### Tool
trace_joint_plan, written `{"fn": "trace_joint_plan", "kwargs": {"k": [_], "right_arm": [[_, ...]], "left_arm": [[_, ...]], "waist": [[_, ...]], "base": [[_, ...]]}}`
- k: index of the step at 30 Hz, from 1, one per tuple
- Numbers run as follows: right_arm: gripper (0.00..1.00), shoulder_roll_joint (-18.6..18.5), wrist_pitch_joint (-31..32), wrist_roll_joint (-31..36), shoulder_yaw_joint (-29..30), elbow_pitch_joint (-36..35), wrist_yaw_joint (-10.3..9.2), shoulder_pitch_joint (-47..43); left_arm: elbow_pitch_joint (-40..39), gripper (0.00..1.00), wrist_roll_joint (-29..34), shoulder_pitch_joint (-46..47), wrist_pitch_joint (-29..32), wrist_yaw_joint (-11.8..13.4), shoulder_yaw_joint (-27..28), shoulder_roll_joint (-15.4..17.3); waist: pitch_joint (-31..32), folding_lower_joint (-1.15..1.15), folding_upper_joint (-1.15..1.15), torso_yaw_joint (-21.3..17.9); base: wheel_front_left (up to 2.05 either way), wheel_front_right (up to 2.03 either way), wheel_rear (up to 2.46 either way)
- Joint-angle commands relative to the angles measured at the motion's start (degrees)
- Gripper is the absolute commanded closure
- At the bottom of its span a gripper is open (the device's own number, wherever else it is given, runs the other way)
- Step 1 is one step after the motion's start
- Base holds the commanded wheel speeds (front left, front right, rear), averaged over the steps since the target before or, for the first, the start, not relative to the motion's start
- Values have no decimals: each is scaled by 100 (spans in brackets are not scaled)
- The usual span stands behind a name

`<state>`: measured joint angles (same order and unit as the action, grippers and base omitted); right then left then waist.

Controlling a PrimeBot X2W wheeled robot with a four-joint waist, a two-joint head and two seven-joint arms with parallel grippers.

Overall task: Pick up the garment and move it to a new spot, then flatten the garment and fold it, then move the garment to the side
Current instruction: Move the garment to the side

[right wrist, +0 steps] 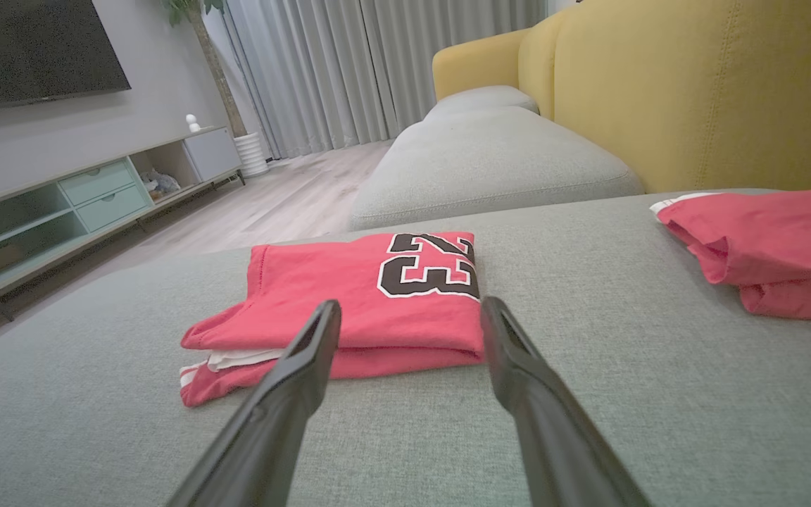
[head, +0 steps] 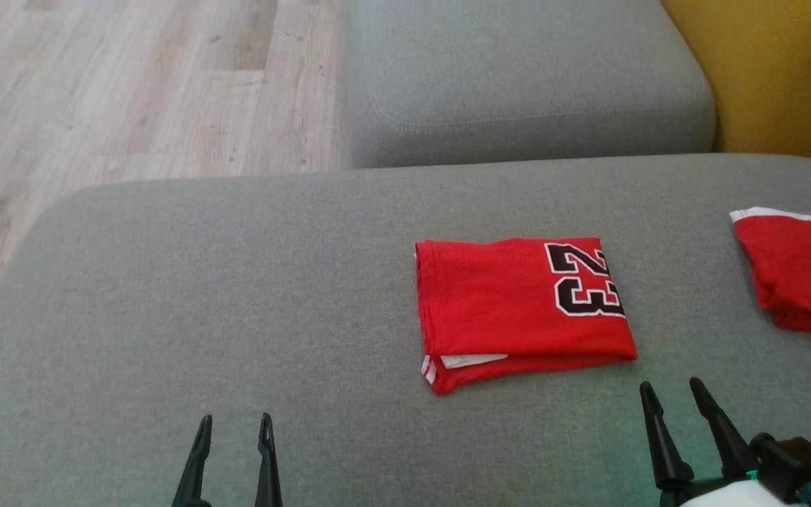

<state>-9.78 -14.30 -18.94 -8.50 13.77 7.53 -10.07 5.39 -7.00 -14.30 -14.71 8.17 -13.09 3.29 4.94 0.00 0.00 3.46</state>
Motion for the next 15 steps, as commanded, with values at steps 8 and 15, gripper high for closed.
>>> {"fn": "trace_joint_plan", "kwargs": {"k": [8, 15], "right_arm": [[0, -155, -70, 278, 117, 135, -4, 834], [0, -260, 197, 26, 63, 1159, -4, 2143]], "left_arm": [[-213, 0, 22, 389, -29, 74, -79, -41], [-253, 0, 23, 798, -29, 136, -364, -41]], "waist": [[-552, 0, 0, -45], [-1223, 0, 0, 52]], "base": [[0, 0, 0], [0, 0, 0]]}}
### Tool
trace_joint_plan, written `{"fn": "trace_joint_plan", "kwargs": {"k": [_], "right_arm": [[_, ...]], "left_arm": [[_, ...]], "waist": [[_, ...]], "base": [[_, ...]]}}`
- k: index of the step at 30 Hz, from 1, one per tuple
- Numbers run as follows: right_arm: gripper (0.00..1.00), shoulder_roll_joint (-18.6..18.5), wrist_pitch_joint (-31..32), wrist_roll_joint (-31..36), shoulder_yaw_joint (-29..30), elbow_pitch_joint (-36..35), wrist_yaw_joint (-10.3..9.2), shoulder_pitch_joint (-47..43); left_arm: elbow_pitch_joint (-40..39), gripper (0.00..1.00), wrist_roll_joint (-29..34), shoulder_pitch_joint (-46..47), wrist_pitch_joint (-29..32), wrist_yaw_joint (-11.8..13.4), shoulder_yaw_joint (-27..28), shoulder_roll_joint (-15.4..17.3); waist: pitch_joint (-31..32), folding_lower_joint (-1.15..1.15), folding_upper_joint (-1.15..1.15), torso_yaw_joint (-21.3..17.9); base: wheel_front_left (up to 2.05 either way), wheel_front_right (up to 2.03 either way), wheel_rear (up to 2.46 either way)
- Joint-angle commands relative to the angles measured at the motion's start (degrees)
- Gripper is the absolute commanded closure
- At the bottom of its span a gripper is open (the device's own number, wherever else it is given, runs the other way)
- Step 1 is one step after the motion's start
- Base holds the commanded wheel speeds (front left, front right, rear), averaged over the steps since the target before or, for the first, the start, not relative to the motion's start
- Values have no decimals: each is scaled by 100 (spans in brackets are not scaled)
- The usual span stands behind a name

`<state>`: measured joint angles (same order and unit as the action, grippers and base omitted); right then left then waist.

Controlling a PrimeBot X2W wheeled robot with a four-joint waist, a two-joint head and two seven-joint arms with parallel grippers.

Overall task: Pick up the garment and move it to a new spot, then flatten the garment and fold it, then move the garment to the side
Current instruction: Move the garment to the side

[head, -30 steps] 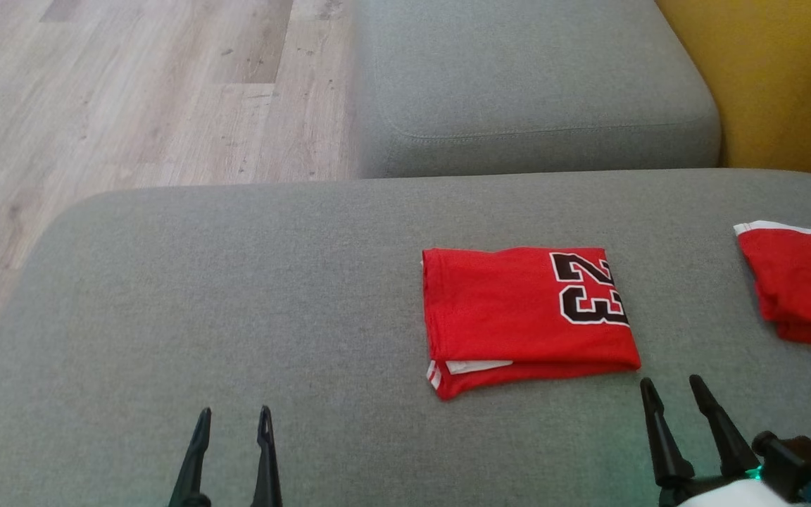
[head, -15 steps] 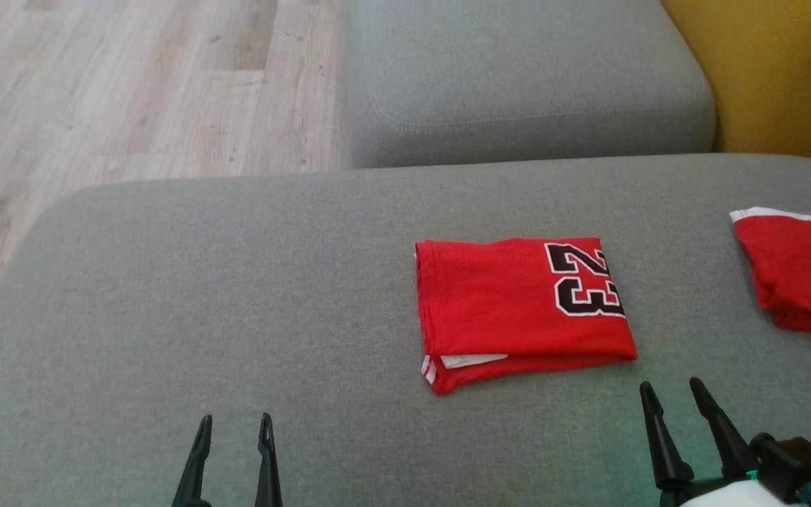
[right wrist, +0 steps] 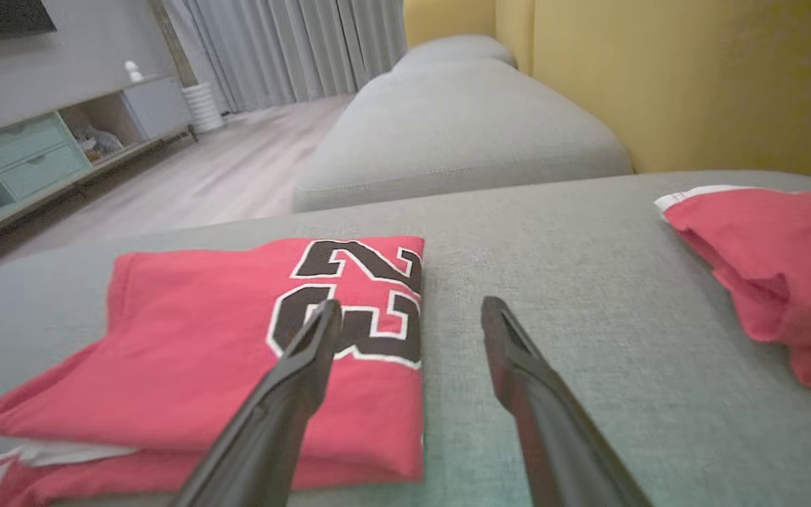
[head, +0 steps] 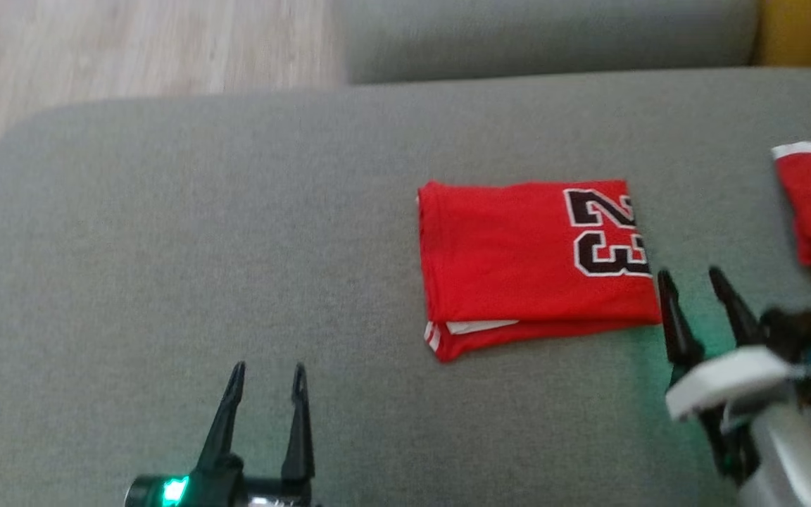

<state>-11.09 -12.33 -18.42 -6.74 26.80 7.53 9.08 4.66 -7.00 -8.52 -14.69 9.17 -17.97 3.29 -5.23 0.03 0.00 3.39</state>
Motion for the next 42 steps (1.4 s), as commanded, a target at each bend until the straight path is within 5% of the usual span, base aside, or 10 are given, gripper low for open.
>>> {"fn": "trace_joint_plan", "kwargs": {"k": [1, 11, 12, 13, 28, 35, 41, 42], "right_arm": [[0, -153, 127, -81, -140, 8, -4, 431], [0, -212, 1333, -287, -168, 1523, -4, 1625], [64, -168, 1389, -329, -199, 1607, -4, 1661], [100, -114, 1429, -421, -306, 1675, -4, 1704], [100, -889, 1180, -568, -470, 1034, -4, 2371], [100, -1627, 1416, -311, 49, 558, -4, 2870], [100, -2131, 1801, -44, 1072, 144, -4, 2944], [43, -2153, 1864, 55, 1300, 91, -4, 2924]], "left_arm": [[-169, 0, 32, 286, -30, 49, 83, -41], [-42, 0, 29, 686, -30, 205, -210, -41], [-32, 0, 25, 700, -30, 216, -223, -41], [-24, 0, 10, 720, -30, 249, -220, -41], [-44, 0, -48, 1027, -30, 334, -243, -41], [-22, 0, -10, 1297, -30, 339, -190, -41], [-47, 0, 45, 1581, -30, 339, -133, -41], [-45, 0, 47, 1627, -30, 338, -113, -41]], "waist": [[-279, -3, 0, 82], [-676, -3, 0, 276], [-688, -3, 0, 281], [-713, -3, 0, 257], [-1111, -3, 0, -532], [-1526, -3, 0, -918], [-1879, -3, 0, -1118], [-1915, -3, 0, -1139]], "base": [[0, 0, 0], [0, 0, 0], [0, 0, 0], [0, 0, 0], [0, 0, 0], [0, 0, 0], [0, 0, 0], [0, 0, 0]]}}
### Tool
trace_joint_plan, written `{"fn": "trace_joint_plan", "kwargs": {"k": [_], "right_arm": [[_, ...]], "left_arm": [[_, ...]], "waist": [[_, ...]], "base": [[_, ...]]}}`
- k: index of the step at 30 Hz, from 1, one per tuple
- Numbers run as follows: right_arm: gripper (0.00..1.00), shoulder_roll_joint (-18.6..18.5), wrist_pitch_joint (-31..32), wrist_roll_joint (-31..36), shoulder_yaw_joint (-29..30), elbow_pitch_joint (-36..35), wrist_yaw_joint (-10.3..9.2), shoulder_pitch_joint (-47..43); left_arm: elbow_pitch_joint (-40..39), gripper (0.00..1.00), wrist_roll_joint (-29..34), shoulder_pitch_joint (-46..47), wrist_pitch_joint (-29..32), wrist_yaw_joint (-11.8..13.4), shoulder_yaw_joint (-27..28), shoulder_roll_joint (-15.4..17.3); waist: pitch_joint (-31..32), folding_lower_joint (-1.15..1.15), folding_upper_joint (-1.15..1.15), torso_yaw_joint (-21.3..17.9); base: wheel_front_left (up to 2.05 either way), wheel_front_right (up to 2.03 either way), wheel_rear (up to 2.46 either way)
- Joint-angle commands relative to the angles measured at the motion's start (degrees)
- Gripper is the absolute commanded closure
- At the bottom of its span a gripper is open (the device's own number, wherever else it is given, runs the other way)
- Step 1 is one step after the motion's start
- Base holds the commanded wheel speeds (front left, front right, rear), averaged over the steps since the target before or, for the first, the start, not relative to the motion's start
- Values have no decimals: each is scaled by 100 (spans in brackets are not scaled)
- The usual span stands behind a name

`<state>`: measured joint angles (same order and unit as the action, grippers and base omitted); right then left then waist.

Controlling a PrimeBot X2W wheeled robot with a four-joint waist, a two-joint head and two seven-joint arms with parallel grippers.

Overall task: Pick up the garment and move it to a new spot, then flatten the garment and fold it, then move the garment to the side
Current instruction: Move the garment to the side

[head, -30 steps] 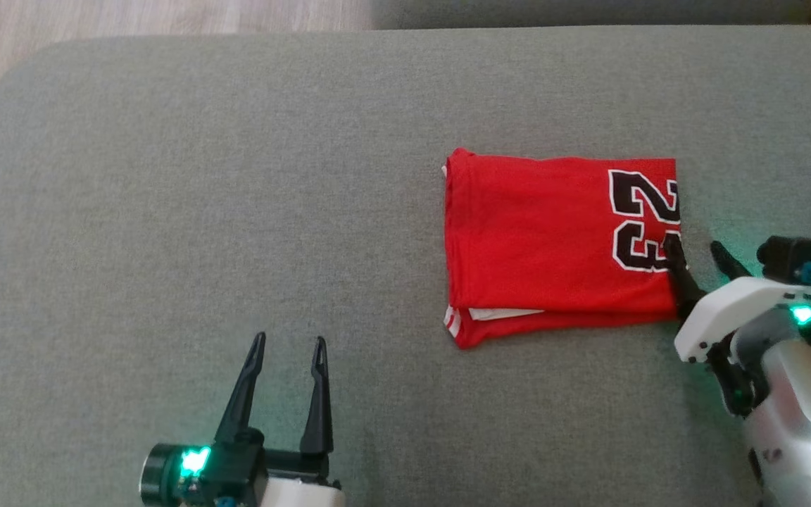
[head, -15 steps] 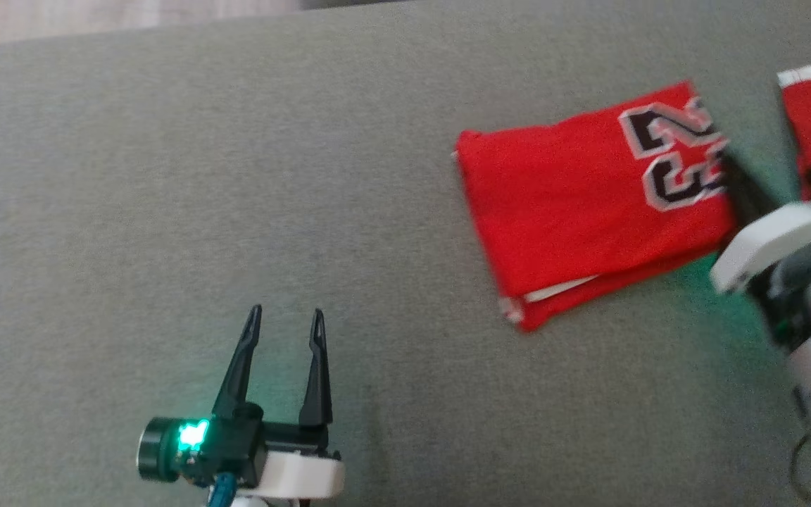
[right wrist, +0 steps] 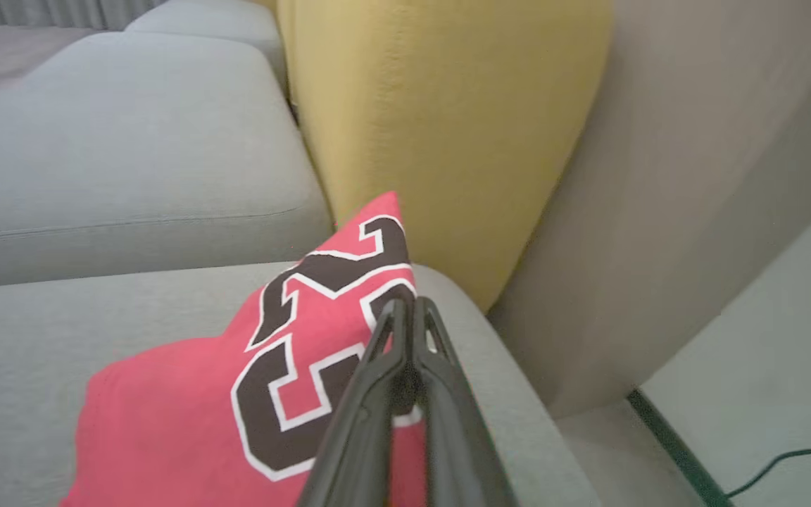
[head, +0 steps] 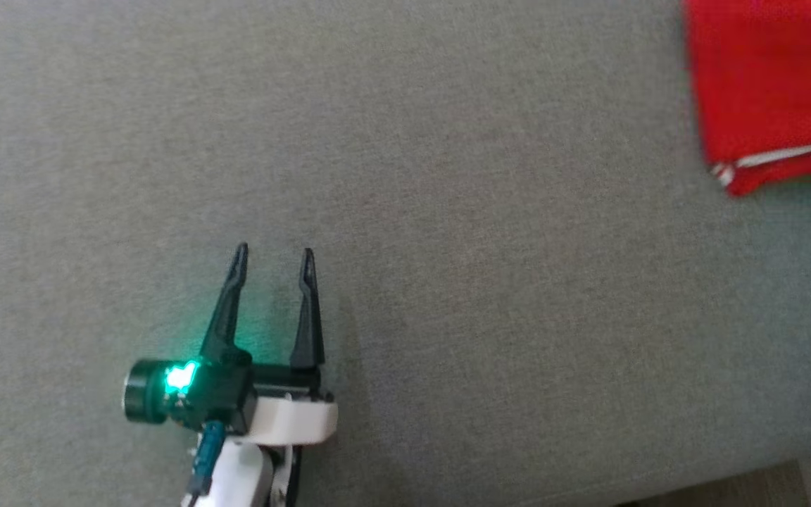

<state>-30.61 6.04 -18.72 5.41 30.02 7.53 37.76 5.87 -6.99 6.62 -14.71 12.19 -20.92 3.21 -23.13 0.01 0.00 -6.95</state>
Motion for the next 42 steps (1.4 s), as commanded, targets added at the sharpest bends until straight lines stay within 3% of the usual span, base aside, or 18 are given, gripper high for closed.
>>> {"fn": "trace_joint_plan", "kwargs": {"k": [1, 5, 9, 12, 17, 24, 27, 35, 42], "right_arm": [[0, -184, 63, 208, 322, -309, -4, 32], [0, 184, 168, 633, 852, -747, -4, -165], [0, 738, 164, 882, 767, -1235, -4, -532], [0, 1133, 29, 863, 458, -1440, -4, -897], [0, 1590, -580, 477, -374, -1359, -4, -1593], [0, 1573, -2005, -459, -1806, -987, -4, -2732], [0, 1617, -2085, -371, -1988, -965, -4, -2996], [0, 2206, -2102, 496, -1562, -1880, -4, -3921], [0, 2488, -2103, 757, -1463, -2075, -4, -4255]], "left_arm": [[-163, 0, 47, 154, -29, 29, 204, -34], [-150, 0, 34, 261, -29, -27, 327, -34], [-186, 0, -136, 285, -29, -144, 423, -34], [-273, 0, -561, 204, -29, -286, 471, -34], [-80, 0, -711, -19, -29, -416, 477, -34], [-148, 0, -679, -578, -29, -146, 556, -34], [-239, 0, -645, -780, -29, -145, 632, -34], [-453, 0, -344, -1356, -29, -246, 931, -34], [-432, 0, -280, -1518, -29, -327, 1062, -34]], "waist": [[-148, -1, 0, -118], [-124, -1, 0, -154], [102, -1, 0, -97], [383, -1, 0, -10], [1013, -1, 0, 269], [1958, -1, 0, 851], [2173, -1, 0, 936], [2532, -1, 0, 1019], [2619, -1, 0, 992]], "base": [[0, 0, 0], [0, 0, 0], [0, 0, 0], [0, 0, 0], [0, 0, 0], [0, 0, 0], [0, 0, 0], [0, 0, 0], [0, 0, 0]]}}
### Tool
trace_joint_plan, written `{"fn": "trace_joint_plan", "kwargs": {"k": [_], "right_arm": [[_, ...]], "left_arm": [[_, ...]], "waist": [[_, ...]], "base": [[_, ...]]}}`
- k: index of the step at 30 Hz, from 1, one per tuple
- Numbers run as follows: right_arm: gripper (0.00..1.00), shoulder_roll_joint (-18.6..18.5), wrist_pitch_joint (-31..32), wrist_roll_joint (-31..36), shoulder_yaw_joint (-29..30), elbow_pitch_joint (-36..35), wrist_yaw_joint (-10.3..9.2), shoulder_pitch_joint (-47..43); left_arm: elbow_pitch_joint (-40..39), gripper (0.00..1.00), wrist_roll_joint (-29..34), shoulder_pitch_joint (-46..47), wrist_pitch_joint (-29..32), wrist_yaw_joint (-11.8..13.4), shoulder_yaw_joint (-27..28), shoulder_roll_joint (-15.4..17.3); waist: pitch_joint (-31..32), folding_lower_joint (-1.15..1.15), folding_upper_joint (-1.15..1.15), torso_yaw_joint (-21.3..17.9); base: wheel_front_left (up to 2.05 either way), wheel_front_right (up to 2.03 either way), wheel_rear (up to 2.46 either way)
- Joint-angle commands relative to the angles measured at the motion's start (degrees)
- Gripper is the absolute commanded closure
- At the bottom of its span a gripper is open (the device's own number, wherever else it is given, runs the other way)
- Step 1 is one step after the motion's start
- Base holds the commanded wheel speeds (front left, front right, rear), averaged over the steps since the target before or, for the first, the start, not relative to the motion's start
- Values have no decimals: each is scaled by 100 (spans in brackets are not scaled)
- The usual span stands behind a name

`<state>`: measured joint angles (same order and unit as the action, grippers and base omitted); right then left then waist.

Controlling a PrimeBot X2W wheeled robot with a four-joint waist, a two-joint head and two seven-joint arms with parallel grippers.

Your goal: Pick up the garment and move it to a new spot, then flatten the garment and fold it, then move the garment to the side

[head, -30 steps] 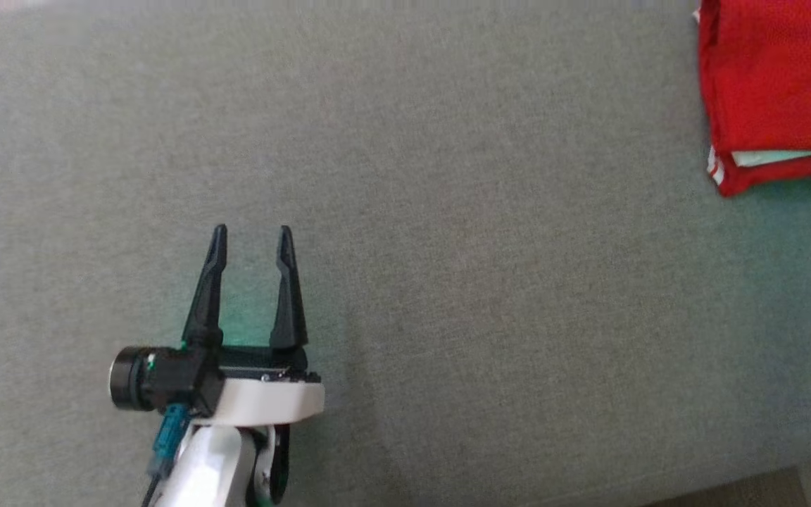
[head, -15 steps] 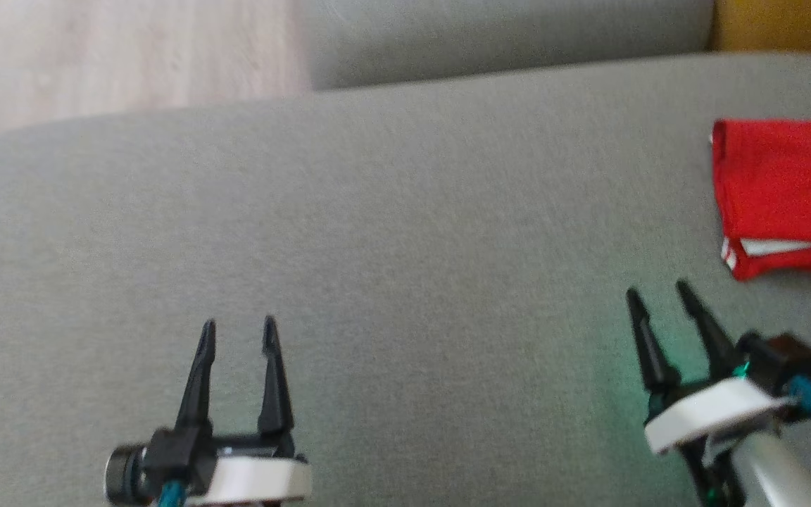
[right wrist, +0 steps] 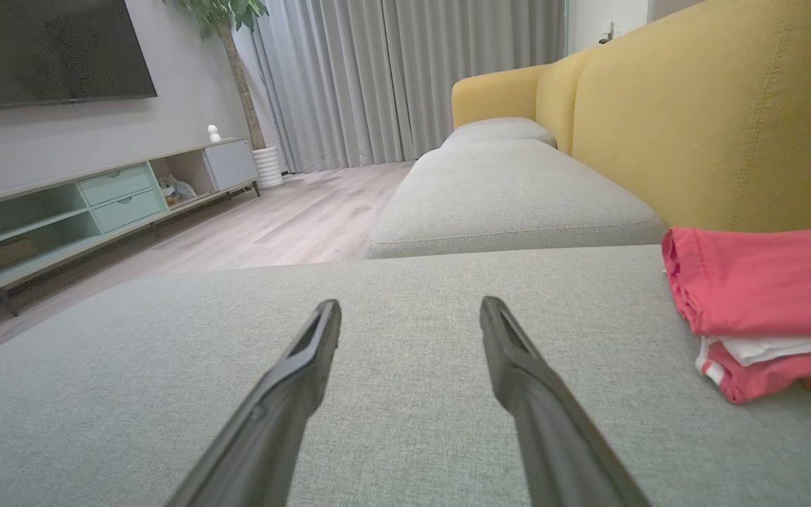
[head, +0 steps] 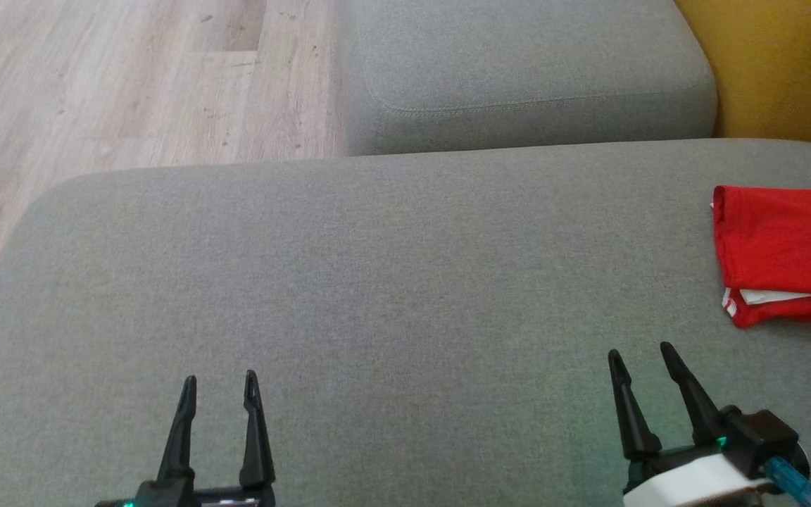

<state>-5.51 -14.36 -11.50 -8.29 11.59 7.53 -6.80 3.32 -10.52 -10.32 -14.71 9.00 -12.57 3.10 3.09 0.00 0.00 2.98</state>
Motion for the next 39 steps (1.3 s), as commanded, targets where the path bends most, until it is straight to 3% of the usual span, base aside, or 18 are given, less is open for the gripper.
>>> {"fn": "trace_joint_plan", "kwargs": {"k": [1, 12, 13, 39], "right_arm": [[0, -9, -62, 49, -101, -233, -4, 191], [0, 83, -63, 121, -88, -225, -4, 217], [100, 107, 0, 81, 4, -28, 0, 5], [100, 65, 308, -1488, 160, 145, -1, 218]], "left_arm": [[-164, 0, 79, 176, -29, -14, 235, -23], [12, 0, 151, 162, -29, -43, 289, -23], [186, 100, 114, -4, 1, -44, 95, 0], [491, 100, -1491, 271, 287, -333, 289, 86]], "waist": [[-2, 0, 0, -3], [-3, 0, 0, -44], [-3, 0, 0, -45], [-62, 1, 0, -94]], "base": [[0, 0, 0], [0, 0, 0], [0, 0, 0], [0, 0, 0]]}}
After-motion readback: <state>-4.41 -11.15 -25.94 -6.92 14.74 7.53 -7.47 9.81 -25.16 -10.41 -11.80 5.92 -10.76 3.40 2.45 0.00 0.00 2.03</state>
